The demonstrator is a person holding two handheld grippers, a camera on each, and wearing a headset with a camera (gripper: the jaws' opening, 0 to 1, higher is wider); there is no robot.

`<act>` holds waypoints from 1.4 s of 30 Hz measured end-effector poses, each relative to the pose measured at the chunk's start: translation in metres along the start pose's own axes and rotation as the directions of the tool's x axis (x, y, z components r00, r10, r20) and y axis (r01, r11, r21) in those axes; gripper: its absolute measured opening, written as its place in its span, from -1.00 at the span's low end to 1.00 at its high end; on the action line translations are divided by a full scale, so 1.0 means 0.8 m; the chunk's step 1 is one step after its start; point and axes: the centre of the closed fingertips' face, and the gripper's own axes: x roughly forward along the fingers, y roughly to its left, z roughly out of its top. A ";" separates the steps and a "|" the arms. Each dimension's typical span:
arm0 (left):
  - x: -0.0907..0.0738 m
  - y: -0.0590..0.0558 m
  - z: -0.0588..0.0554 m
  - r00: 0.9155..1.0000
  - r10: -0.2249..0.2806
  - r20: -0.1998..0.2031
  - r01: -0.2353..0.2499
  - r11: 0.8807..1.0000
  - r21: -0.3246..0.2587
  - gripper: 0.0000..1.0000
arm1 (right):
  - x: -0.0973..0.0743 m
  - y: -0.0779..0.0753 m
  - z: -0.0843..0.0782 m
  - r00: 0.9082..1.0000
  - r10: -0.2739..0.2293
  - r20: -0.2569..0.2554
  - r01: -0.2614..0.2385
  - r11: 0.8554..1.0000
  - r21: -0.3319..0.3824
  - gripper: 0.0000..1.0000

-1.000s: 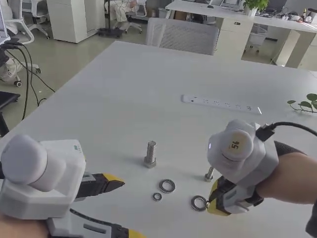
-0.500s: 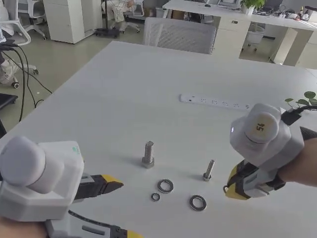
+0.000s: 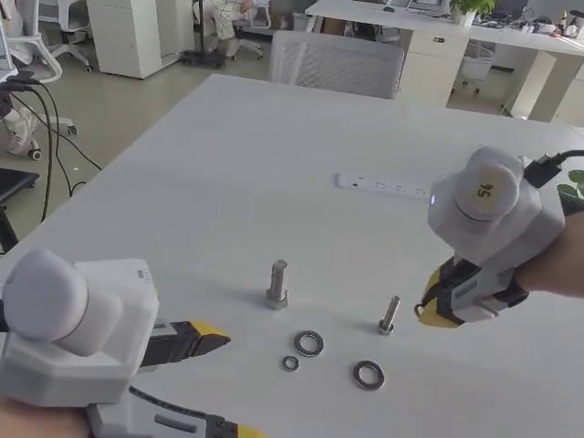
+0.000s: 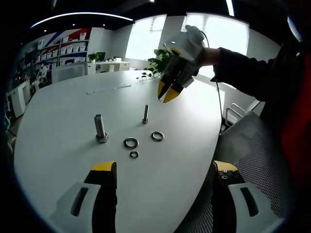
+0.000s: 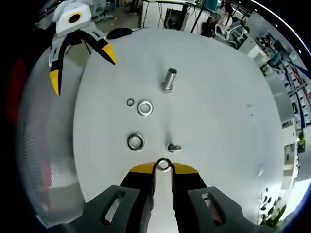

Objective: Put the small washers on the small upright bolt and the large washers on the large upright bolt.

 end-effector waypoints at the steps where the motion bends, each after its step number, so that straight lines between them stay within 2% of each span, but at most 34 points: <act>1: 0.000 0.000 0.000 1.000 0.000 0.000 0.000 1.000 0.000 0.59 | 0.001 -0.003 0.001 1.000 -0.002 -0.004 0.002 1.000 -0.006 -0.73; 9: 0.000 0.002 -0.001 1.000 0.003 -0.002 -0.004 1.000 -0.007 0.59 | 0.005 -0.016 0.015 1.000 0.000 -0.014 -0.001 0.999 -0.038 -0.73; 16: 0.000 0.006 -0.001 1.000 0.009 -0.004 -0.009 1.000 -0.013 0.59 | 0.015 -0.033 0.016 0.999 0.007 -0.036 -0.009 0.998 -0.067 -0.73; 25: 0.001 0.008 -0.002 1.000 0.015 -0.007 -0.015 1.000 -0.020 0.58 | 0.028 -0.028 0.016 0.998 0.041 -0.055 -0.046 0.995 -0.088 -0.73; 35: 0.001 0.007 -0.004 1.000 0.020 -0.009 -0.020 0.999 -0.027 0.58 | 0.036 -0.033 0.010 0.996 0.052 -0.076 -0.059 0.994 -0.094 -0.73; 42: 0.001 0.007 -0.007 1.000 0.022 -0.009 -0.022 0.999 -0.031 0.58 | 0.039 -0.027 0.010 0.995 0.059 -0.086 -0.067 0.993 -0.095 -0.73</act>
